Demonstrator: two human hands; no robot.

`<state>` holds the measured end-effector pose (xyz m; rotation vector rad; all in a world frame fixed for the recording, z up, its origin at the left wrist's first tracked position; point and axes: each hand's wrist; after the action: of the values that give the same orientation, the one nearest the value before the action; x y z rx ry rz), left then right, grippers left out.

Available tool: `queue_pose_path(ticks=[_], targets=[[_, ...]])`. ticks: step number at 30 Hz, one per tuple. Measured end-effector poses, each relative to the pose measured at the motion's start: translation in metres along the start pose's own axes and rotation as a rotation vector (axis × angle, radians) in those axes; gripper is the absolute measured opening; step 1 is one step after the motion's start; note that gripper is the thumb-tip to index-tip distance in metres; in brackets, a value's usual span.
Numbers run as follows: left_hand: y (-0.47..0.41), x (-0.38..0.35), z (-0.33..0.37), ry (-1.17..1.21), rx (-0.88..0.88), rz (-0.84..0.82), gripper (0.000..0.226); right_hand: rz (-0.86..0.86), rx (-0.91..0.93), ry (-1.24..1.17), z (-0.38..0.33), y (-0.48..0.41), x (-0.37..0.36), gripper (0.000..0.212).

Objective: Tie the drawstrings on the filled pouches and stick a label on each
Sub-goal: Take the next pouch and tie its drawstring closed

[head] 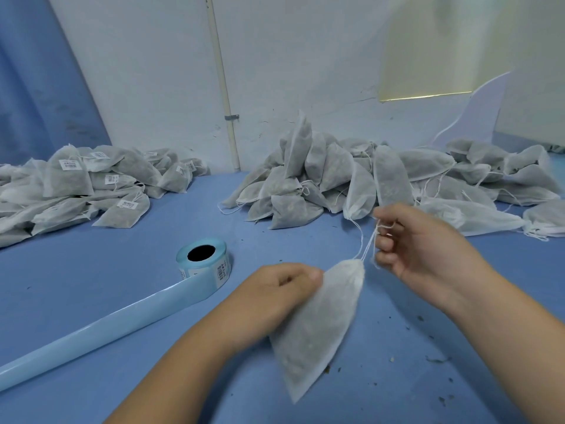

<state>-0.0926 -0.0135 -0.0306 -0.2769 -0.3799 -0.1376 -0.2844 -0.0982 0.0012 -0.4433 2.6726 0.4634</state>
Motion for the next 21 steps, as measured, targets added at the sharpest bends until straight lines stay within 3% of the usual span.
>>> queue_pose_path(ticks=[4, 8, 11, 14, 16, 21], targets=[[0.001, -0.009, 0.005, 0.046, 0.052, -0.074, 0.026, 0.094, 0.112, 0.126, 0.001, 0.0, 0.003, 0.02], [-0.005, -0.017, 0.003, -0.194, 0.028, 0.255, 0.03, 0.156, 0.319, 0.324, 0.006, 0.005, -0.003, 0.022], [-0.01, -0.018, -0.001, -0.231, 0.018, 0.453, 0.033, 0.08, 0.59, 0.528, 0.016, 0.012, -0.014, 0.022], [-0.01, -0.016, 0.0, -0.12, 0.034, 0.508, 0.031, 0.043, 0.835, 1.026, 0.03, 0.014, -0.017, 0.016], [-0.009, -0.015, 0.0, -0.022, 0.044, 0.512, 0.035, 0.018, 0.842, 1.248, 0.036, 0.013, -0.016, 0.009], [-0.007, -0.014, 0.0, 0.087, 0.054, 0.501, 0.03, -0.026, 0.778, 1.316, 0.04, 0.011, -0.012, 0.008]])
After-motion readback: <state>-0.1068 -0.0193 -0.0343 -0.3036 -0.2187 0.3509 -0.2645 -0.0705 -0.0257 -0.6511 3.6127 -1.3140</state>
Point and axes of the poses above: each hand's wrist, its own y-axis away from the middle knuckle, its own x-axis out of the back of the hand, z = x × y, and after that the axes turned 15 degrees about -x, right-handed
